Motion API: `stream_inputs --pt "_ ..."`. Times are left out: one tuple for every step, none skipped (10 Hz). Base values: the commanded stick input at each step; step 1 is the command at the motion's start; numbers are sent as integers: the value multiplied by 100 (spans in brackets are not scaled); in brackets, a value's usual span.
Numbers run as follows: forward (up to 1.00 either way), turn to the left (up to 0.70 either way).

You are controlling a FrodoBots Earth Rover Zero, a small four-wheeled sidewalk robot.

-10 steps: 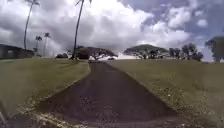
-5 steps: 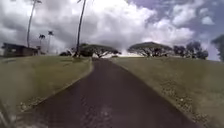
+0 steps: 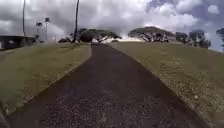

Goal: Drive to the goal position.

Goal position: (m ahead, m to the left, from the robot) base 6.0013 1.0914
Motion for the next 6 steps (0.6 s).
stream_inputs --pt "68 2" --pt "68 2" --pt "68 2" --pt "68 2" --pt "68 2" --pt "68 2"
